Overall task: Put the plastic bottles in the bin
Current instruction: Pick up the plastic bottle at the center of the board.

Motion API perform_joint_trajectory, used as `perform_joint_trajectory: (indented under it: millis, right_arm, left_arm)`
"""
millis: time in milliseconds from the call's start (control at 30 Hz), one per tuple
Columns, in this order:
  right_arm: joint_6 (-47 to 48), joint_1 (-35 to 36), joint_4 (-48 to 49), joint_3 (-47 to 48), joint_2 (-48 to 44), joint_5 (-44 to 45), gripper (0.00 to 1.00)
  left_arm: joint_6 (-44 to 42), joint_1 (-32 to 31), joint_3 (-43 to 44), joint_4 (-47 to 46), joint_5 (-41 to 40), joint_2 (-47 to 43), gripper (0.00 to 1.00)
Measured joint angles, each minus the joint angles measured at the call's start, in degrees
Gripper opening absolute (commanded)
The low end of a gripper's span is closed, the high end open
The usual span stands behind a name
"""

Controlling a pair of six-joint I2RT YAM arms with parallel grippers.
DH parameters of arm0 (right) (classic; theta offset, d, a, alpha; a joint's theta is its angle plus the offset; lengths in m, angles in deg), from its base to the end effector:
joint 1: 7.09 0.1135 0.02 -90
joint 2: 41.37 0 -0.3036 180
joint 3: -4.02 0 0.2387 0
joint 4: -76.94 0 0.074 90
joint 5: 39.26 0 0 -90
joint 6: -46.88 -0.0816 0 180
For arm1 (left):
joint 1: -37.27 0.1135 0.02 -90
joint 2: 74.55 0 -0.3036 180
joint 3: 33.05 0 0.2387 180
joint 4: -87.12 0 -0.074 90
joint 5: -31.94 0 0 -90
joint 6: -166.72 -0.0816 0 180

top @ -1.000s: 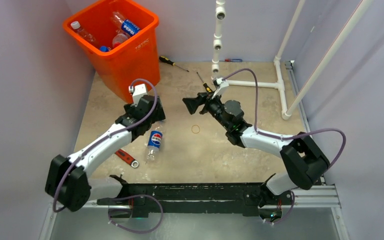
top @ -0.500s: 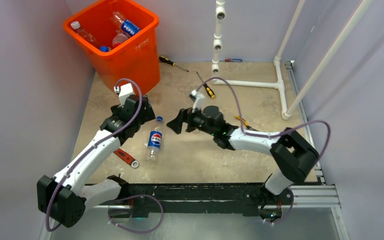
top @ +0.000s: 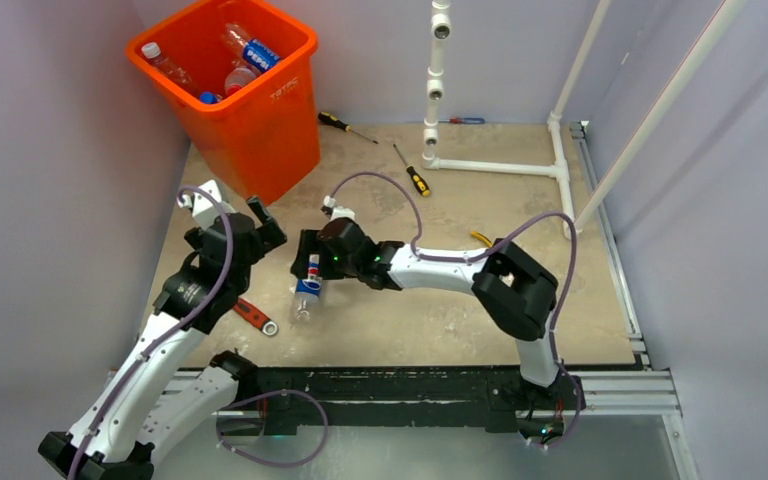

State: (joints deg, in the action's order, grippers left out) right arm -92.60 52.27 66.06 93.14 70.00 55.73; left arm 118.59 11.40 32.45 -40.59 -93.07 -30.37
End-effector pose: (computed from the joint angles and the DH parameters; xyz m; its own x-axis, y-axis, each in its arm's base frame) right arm 0.2516 0.4107 0.2210 -0.8043 0.1281 -0.5802 -0.3210 0.7280 0.6057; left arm 0.1512 -0.0213 0.3394 -0.2879 -0.4679 -0.8355 -0.3725 0.8585 -0.3524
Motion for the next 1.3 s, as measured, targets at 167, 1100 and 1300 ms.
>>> perform_joint_trajectory:
  millis: [167,1100,1300]
  right_arm:
    - [-3.82,2.99,-9.18,8.81,5.49,6.12,0.99]
    - [6.23,5.53,-14.91,-3.41,-3.21,13.97,0.36]
    - [20.02,5.57,5.44,-26.62,-35.45,11.30,0.33]
  left_arm:
    - [0.70,0.00,-0.52,1.07,-1.55,-2.32,0.99]
    - [-2.89,0.00,-2.40,-8.44,8.48,-8.63,0.93]
    - [-8.24,0.00,-0.81,-18.27,21.68,-6.40,0.94]
